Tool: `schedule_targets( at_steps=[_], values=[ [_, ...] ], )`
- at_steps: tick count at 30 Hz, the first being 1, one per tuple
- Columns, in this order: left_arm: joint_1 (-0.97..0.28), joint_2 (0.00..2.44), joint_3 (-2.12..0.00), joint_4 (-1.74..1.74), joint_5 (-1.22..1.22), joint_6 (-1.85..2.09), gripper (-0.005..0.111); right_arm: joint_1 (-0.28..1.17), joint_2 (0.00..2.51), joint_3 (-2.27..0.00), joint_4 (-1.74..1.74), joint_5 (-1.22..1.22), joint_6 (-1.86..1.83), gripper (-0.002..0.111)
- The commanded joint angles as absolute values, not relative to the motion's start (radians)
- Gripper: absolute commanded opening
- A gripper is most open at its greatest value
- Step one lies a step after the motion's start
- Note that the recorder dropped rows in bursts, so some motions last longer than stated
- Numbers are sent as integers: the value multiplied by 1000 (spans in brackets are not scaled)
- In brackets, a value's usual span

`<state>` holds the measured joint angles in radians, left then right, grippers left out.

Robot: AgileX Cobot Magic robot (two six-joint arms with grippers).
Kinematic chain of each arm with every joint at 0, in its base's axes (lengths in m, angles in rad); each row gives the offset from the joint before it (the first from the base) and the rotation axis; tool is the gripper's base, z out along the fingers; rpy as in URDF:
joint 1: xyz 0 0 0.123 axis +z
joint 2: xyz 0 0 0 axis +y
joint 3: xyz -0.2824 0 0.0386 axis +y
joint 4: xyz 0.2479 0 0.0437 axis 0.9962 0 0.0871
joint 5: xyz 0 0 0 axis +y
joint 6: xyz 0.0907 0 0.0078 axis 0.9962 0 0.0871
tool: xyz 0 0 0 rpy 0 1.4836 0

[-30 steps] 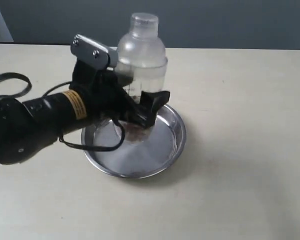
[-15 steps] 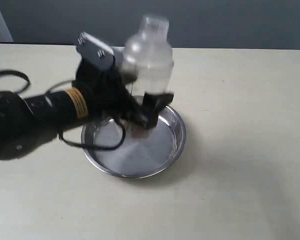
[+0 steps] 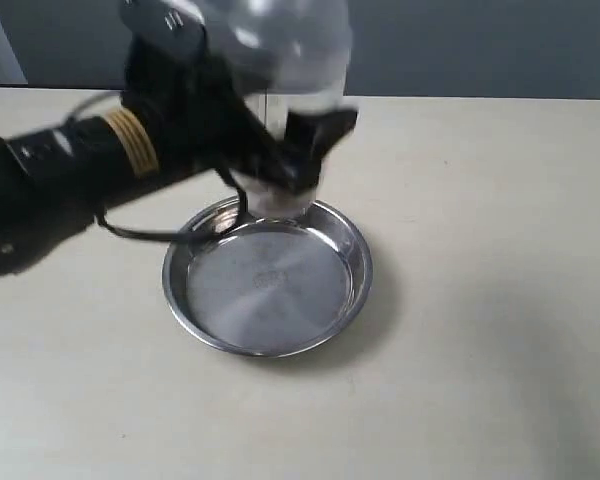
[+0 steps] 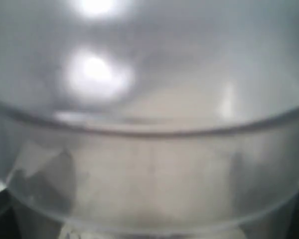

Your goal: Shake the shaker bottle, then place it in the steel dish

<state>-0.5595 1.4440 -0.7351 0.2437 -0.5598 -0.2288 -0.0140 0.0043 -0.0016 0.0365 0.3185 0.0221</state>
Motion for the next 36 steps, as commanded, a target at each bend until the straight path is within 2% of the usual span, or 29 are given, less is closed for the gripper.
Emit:
schedule_targets(
  at_steps=[1,4,7,11,14,17,21,25,29,33,36],
  values=[
    [-561,1474,-706,204,-541,-223,0,-10,0,0,36,307,20,-1],
    [-561,1585,-635,147,-645,-225,0,-10,0,0,36,307,20,-1],
    [-561,1511,-651,193,-767,-223,0,-10,0,0,36,307,20,-1],
    [-561,1347,-733,171,-660,-109,0,-10,0,0,36,307,20,-1],
    [-561,1456,-675,99,-593,-111,0,-10,0,0,36,307,20,-1],
    [-561,1624,-578,40,-750,-140,0,-10,0,0,36,307,20,-1],
    [-561,1563,-587,83,-926,-165,0,-10,0,0,36,307,20,-1],
    [-561,1421,-699,62,-829,-58,0,-10,0,0,36,307,20,-1],
    [-561,1541,-663,42,-640,-97,0,-10,0,0,36,307,20,-1],
    [-561,1699,-592,40,-778,-134,0,-10,0,0,36,307,20,-1],
    [-561,1588,-615,57,-873,-125,0,-10,0,0,36,307,20,-1]
  ],
)
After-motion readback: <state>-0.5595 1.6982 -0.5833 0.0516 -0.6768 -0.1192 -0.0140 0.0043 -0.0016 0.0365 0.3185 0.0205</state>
